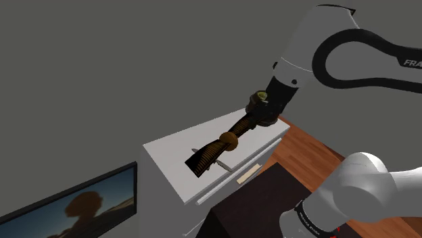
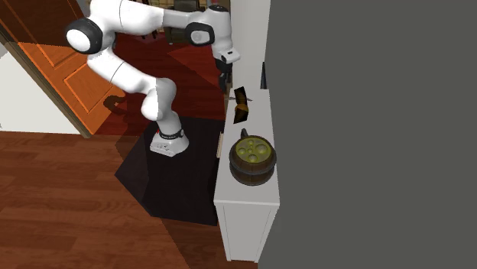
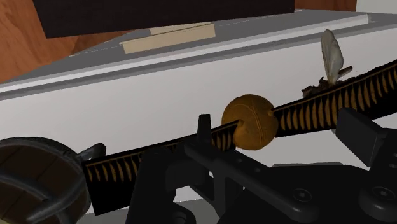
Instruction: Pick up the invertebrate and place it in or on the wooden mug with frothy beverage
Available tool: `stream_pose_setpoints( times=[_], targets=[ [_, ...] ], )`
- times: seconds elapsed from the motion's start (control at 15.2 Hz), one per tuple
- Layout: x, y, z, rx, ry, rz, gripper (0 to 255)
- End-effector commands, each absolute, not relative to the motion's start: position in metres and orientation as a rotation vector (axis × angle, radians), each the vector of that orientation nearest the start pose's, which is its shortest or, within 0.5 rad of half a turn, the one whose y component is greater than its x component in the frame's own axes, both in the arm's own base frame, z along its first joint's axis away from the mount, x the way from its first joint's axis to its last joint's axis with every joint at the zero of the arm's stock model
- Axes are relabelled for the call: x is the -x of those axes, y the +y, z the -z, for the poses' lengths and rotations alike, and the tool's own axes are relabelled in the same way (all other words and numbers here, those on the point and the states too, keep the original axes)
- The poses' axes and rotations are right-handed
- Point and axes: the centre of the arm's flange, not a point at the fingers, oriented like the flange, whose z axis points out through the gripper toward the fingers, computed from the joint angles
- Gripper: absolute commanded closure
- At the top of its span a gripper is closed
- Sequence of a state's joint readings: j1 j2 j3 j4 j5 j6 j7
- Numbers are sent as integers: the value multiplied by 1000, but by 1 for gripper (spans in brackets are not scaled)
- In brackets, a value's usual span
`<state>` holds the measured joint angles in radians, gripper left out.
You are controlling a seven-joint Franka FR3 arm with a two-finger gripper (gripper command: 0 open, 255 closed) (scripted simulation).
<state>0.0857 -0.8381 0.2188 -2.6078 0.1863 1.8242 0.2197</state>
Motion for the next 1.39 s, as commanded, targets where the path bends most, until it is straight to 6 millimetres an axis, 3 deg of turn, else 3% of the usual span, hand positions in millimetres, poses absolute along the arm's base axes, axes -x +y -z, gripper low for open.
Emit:
stream_pose_setpoints(
  times=[0.0,0.66,1.32],
  targets=[
    [-288,131,-484,3115,7,94,0],
    [-267,229,-393,3128,-164,235,0],
    [-272,235,-348,3129,-173,243,0]
  ],
)
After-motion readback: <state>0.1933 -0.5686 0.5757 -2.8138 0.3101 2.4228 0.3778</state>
